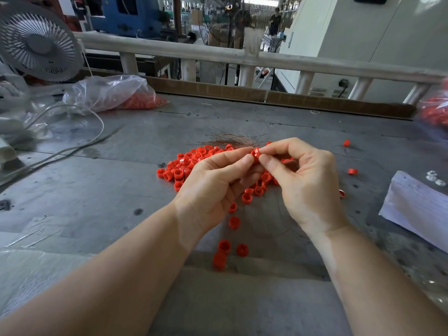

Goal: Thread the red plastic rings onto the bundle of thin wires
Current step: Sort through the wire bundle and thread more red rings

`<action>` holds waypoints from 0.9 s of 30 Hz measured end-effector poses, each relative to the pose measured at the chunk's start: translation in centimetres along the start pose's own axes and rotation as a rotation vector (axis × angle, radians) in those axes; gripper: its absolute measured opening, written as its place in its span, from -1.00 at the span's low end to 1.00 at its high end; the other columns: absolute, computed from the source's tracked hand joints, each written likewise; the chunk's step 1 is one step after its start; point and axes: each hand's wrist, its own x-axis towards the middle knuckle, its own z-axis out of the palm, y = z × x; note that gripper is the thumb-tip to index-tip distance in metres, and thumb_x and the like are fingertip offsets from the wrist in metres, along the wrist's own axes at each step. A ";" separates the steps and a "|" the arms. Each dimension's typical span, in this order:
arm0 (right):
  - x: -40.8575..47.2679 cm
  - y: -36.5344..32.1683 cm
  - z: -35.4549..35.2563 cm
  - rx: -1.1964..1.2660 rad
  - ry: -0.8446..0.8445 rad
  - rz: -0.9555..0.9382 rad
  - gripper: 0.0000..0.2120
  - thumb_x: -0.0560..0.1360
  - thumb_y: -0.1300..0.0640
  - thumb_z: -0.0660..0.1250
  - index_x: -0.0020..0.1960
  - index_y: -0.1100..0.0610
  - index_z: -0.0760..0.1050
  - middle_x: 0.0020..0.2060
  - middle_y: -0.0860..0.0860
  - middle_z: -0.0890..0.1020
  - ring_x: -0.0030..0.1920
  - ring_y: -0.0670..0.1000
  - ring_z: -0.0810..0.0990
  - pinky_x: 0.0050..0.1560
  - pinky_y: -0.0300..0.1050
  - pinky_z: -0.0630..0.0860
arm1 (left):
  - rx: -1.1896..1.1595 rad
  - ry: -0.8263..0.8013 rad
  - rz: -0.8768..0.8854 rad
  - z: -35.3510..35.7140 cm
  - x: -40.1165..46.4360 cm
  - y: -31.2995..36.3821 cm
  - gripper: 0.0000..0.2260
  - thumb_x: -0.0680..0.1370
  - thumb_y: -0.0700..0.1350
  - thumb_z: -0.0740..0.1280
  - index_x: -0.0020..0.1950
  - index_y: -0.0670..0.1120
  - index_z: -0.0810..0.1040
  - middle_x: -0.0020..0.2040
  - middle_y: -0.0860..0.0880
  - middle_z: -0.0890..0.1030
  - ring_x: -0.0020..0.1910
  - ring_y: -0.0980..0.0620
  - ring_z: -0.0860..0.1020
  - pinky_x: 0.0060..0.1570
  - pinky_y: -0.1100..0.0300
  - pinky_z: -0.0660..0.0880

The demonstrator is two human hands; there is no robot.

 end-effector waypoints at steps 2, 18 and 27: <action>0.1 0.0 0.0 0.045 0.008 0.032 -0.78 0.44 0.30 0.41 -0.21 -0.02 0.57 -0.32 -0.21 0.61 -0.27 -0.27 0.58 -0.21 -0.47 0.41 | -0.014 0.007 -0.003 0.0 0.0 -0.1 -0.86 0.30 -0.27 0.34 -0.21 -0.17 0.67 -0.28 -0.10 0.67 -0.31 0.10 0.65 -0.27 0.33 0.58; 0.3 0.8 0.0 0.225 -0.002 0.144 -0.81 0.48 0.25 0.35 -0.19 -0.02 0.59 -0.36 -0.16 0.64 -0.44 -0.20 0.49 -0.35 -0.36 0.44 | -0.044 0.024 -0.030 -0.2 0.2 -0.2 -0.80 0.34 -0.26 0.33 -0.07 -0.21 0.62 -0.27 -0.11 0.66 -0.32 0.09 0.64 -0.30 0.31 0.58; 0.3 0.8 -0.1 0.268 0.010 0.202 -0.84 0.48 0.23 0.35 -0.20 0.00 0.60 -0.37 -0.10 0.64 -0.43 -0.17 0.48 -0.36 -0.34 0.44 | -0.059 0.029 -0.042 -0.2 0.2 -0.2 -0.84 0.32 -0.27 0.33 -0.15 -0.20 0.66 -0.24 -0.13 0.66 -0.33 0.08 0.64 -0.32 0.30 0.58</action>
